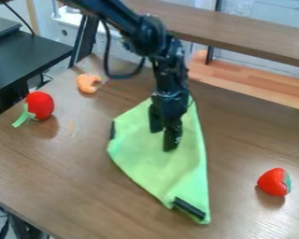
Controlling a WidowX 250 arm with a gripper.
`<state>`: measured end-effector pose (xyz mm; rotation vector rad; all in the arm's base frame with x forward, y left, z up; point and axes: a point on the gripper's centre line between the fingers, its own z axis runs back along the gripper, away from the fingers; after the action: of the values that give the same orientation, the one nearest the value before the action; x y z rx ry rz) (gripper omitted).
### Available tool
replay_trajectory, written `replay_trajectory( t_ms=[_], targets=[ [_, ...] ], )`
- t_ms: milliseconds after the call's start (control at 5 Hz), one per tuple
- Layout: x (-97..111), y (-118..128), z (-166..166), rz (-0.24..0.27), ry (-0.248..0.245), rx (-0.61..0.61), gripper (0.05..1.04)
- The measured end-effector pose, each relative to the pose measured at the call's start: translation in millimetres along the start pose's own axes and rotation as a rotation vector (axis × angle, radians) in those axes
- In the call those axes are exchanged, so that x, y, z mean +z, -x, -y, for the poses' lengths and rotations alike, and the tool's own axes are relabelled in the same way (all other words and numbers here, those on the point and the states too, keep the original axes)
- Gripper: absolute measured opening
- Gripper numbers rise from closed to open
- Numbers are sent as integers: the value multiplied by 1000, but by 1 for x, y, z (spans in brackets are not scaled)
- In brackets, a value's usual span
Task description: Move cloth from left to right side of the table
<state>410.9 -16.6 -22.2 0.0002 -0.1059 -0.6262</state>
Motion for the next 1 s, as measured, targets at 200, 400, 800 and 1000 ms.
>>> replay_trajectory(
  t_ms=[200,400,800,1000],
  targets=[
    [-1,-26,9,-10,23,-9,1001],
    [-2,-49,18,-27,20,-17,1001],
    [-8,-53,13,-26,-23,-17,1000],
    [-9,-36,7,2,-44,4,1000]
  ],
)
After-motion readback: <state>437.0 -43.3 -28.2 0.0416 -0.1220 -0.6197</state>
